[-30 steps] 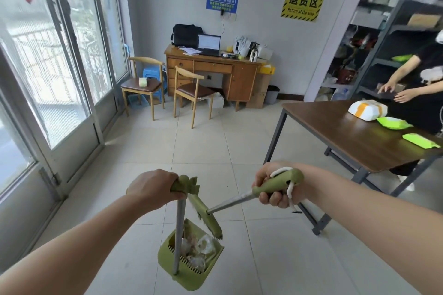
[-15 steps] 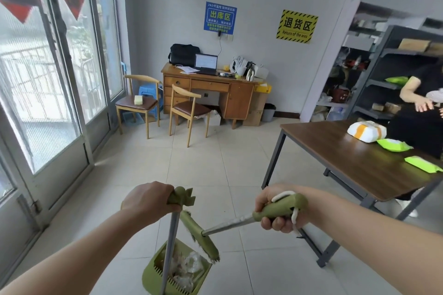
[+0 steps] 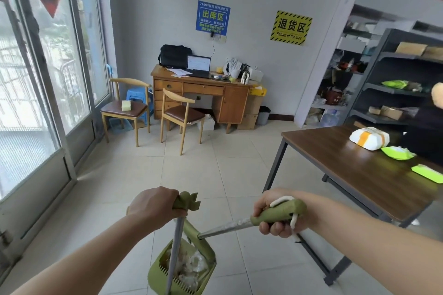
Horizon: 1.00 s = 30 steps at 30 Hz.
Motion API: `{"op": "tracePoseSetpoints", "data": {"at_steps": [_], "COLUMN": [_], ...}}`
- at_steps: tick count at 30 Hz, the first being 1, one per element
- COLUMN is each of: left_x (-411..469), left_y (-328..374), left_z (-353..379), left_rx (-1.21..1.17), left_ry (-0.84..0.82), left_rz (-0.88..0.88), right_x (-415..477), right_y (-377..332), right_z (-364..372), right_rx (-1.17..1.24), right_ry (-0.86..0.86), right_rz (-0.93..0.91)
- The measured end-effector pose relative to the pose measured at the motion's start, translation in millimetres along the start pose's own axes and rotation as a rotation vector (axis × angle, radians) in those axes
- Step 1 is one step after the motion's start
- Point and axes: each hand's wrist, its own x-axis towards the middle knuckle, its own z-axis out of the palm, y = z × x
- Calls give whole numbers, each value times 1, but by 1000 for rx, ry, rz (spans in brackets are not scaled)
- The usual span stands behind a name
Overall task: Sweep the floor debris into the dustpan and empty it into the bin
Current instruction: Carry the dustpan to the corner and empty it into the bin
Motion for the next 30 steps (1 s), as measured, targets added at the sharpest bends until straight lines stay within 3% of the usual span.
{"op": "tracePoseSetpoints", "data": {"at_steps": [12, 30], "left_x": [67, 201], "left_y": [-22, -47], "left_z": [-1, 7], "left_rx": [13, 27], "left_ry": [26, 13], "left_rz": [22, -38], "right_x": [26, 104], "right_y": [-61, -168], "right_z": [-23, -110], "right_rx": [6, -44], "right_ry": [69, -9], "right_rz": [17, 31]}}
